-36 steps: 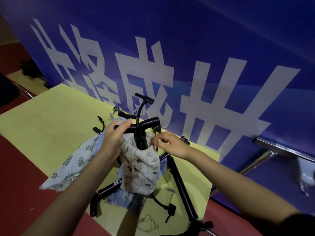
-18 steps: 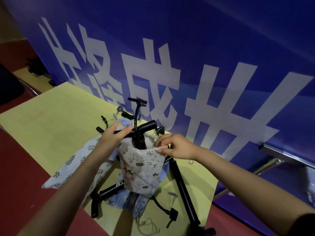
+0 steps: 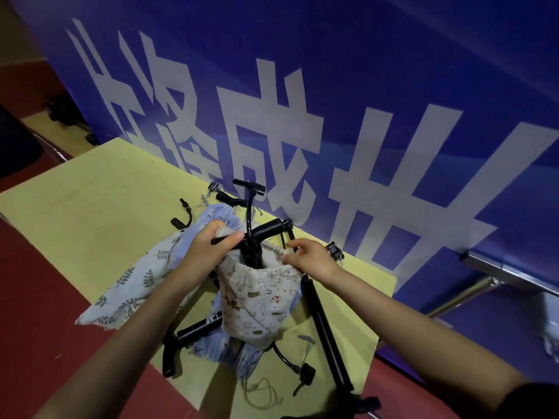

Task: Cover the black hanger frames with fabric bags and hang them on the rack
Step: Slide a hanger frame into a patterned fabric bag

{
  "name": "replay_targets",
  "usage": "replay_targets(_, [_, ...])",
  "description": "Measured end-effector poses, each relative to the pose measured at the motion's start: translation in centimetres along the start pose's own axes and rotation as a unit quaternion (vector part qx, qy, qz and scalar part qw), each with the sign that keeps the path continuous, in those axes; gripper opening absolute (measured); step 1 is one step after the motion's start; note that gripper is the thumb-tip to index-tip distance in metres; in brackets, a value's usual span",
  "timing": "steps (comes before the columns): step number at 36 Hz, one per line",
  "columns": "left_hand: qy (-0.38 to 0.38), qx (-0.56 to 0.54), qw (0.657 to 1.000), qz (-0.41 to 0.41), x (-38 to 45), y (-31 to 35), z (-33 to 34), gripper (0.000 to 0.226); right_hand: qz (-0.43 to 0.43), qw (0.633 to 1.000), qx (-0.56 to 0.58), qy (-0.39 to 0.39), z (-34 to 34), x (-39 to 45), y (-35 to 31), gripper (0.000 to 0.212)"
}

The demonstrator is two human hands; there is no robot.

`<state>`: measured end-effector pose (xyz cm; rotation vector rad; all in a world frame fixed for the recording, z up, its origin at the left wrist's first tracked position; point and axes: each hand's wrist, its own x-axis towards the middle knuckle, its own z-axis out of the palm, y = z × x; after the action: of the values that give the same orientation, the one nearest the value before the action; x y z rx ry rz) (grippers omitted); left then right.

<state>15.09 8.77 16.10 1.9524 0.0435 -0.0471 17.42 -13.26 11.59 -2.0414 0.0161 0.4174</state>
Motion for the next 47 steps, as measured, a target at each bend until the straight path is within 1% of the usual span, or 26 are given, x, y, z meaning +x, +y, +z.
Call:
replay_targets(1, [-0.004,-0.002,1.0,-0.001,0.0,-0.1,0.0,0.033,-0.002,1.0,-0.017,-0.007,0.0,0.0,-0.2,0.016])
replay_targets(3, [-0.009,-0.014,1.0,-0.009,-0.1,-0.2,-0.3,0.03,-0.029,0.998,-0.053,-0.008,-0.3,0.2,-0.5,0.031])
replay_targets(7, [-0.019,-0.046,0.998,-0.048,0.0,-0.8,-0.9,0.023,-0.093,0.981,-0.169,0.037,-2.0,0.2,-1.3,0.028])
replay_targets(8, [-0.017,-0.059,0.996,-0.057,0.1,-1.0,-1.1,0.021,-0.095,0.978,-0.185,0.032,-2.5,0.2,-1.5,0.03])
replay_targets(9, [-0.011,-0.071,0.995,-0.075,0.2,-1.1,-1.2,0.028,-0.092,0.979,-0.183,0.019,-2.9,0.2,-1.4,0.031])
replay_targets(11, [0.002,-0.085,0.991,-0.106,0.3,-1.2,-1.3,0.051,-0.074,0.986,-0.151,-0.012,-3.3,0.2,-1.3,0.032])
replay_targets(13, [0.002,-0.101,0.989,-0.106,0.2,-1.1,-1.2,0.039,-0.071,0.988,-0.136,-0.018,-3.4,0.0,-1.1,0.03])
replay_targets(14, [0.002,-0.108,0.989,-0.106,0.3,-1.1,-1.1,0.039,-0.073,0.99,-0.123,-0.01,-3.5,0.0,-1.0,0.027])
replay_targets(17, [-0.004,-0.123,0.987,-0.105,0.0,-0.4,-0.8,0.061,-0.065,0.997,-0.004,0.032,-3.8,-0.3,-1.2,0.016])
replay_targets(19, [-0.012,-0.138,0.985,-0.101,0.0,-0.3,-0.7,0.066,-0.049,0.997,0.048,0.042,-3.9,-0.4,-1.6,0.019])
replay_targets(21, [-0.029,-0.147,0.984,-0.098,-0.1,0.0,-0.5,0.078,-0.028,0.996,0.086,0.023,-4.1,-0.5,-2.1,0.025])
replay_targets(22, [-0.035,-0.147,0.984,-0.099,0.0,-0.3,-0.5,0.087,-0.018,0.992,0.126,0.01,-4.2,-0.5,-2.5,0.028])
replay_targets(23, [-0.038,-0.146,0.983,-0.102,0.2,-0.5,-0.5,0.088,-0.007,0.982,0.187,-0.009,-4.6,-0.5,-3.0,0.031])
replay_targets(25, [-0.048,-0.149,0.984,-0.089,0.2,-0.2,-0.4,0.065,0.015,0.942,0.332,-0.052,-5.6,-0.6,-4.3,0.032])
replay_targets(26, [-0.057,-0.148,0.984,-0.083,0.2,0.0,-0.2,0.056,0.02,0.925,0.373,-0.067,-6.1,-0.7,-5.1,0.031])
replay_targets(28, [-0.061,-0.141,0.985,-0.074,0.0,0.5,0.4,0.044,0.009,0.921,0.38,-0.088,-6.7,-1.1,-6.9,0.028])
replay_targets(31, [-0.053,-0.117,0.99,-0.049,0.1,0.7,1.4,0.028,-0.046,0.922,0.363,-0.126,-6.0,-2.2,-9.7,0.028])
replay_targets(32, [-0.048,-0.096,0.993,-0.044,0.3,0.7,1.7,0.024,-0.065,0.925,0.351,-0.133,-5.4,-2.5,-10.6,0.028])
replay_targets(34, [-0.057,-0.073,0.996,-0.018,0.6,1.0,2.4,0.036,-0.108,0.946,0.284,-0.117,-4.1,-2.8,-11.8,0.023])
replay_targets(35, [-0.06,-0.067,0.996,-0.01,0.9,0.9,2.7,0.041,-0.133,0.961,0.227,-0.091,-3.5,-2.7,-12.0,0.019])
replay_targets(37, [-0.067,-0.079,0.994,-0.017,1.0,1.1,3.1,0.04,-0.194,0.978,0.078,-0.014,-2.7,-2.1,-11.5,0.014])
replay_targets(39, [-0.058,-0.111,0.991,-0.04,0.9,0.8,3.3,0.032,-0.232,0.971,-0.035,0.042,-2.5,-1.1,-10.0,0.012])
replay_targets(40, [-0.044,-0.139,0.988,-0.056,0.9,0.5,3.3,0.028,-0.237,0.968,-0.065,0.05,-2.5,-0.9,-9.2,0.017])
replay_targets(42, [-0.042,-0.205,0.975,-0.082,0.8,-0.1,3.1,0.018,-0.252,0.958,-0.13,0.035,-2.8,-0.7,-7.6,0.03])
replay_targets(45, [-0.06,-0.266,0.956,-0.106,0.6,0.4,3.4,0.028,-0.287,0.92,-0.269,-0.005,-2.6,-0.9,-6.0,0.038])
replay_targets(47, [-0.076,-0.283,0.949,-0.118,0.2,1.1,3.6,0.031,-0.295,0.91,-0.291,-0.015,-2.4,-0.9,-5.7,0.041])
